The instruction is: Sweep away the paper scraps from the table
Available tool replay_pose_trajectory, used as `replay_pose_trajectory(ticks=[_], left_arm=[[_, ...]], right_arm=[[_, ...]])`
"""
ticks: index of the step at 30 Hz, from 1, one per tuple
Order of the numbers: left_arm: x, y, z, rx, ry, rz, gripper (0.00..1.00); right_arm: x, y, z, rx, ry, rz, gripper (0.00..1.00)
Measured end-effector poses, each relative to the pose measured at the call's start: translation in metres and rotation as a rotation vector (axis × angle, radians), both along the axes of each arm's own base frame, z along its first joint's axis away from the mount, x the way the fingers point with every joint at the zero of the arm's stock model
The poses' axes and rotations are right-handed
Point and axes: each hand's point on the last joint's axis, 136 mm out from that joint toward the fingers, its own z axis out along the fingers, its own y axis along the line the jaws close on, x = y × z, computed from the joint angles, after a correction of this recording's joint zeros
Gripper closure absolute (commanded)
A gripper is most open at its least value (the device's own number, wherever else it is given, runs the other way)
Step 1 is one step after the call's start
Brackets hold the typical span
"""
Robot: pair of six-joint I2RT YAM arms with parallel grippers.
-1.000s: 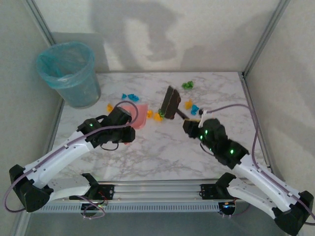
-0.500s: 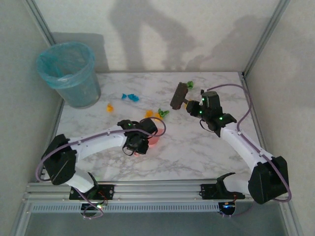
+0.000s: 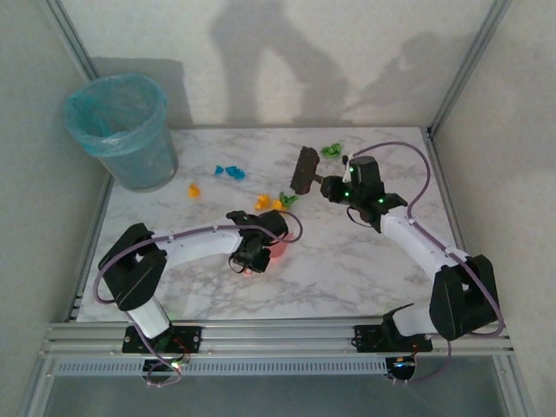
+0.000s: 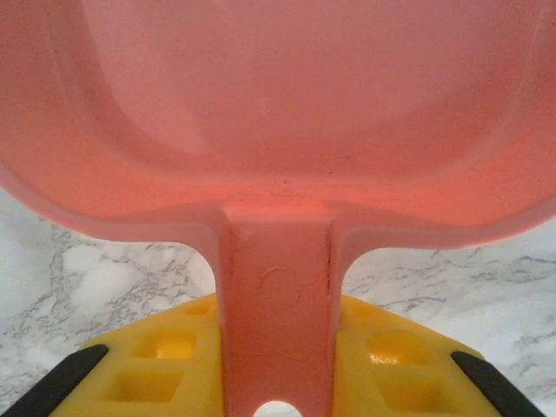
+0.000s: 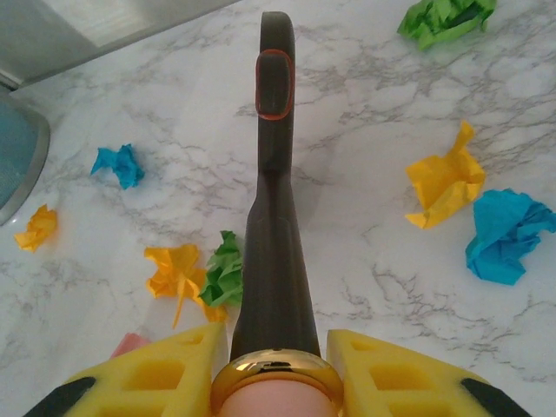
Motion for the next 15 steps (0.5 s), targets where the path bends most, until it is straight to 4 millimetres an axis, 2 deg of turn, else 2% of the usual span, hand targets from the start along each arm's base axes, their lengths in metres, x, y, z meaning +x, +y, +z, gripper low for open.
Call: replay_pose_trajectory(ticks=[6, 11, 15], left_arm=[[0.011, -0.001, -0.005, 0.011, -0.023, 0.011, 1.0], [0.022, 0.0, -0.01, 0.001, -0.032, 0.038, 1.0], [0.031, 0.002, -0.011, -0.013, -0.044, 0.055, 1.0]], right_arm=[[-0.008, 0.009, -0.003, 0.045, 0.026, 0.043, 1.0], [-0.03, 0.009, -0.017, 0.099, 0.084, 0.053, 1.0], [-0.045, 0.009, -0.019, 0.146, 0.116, 0.053, 1.0]])
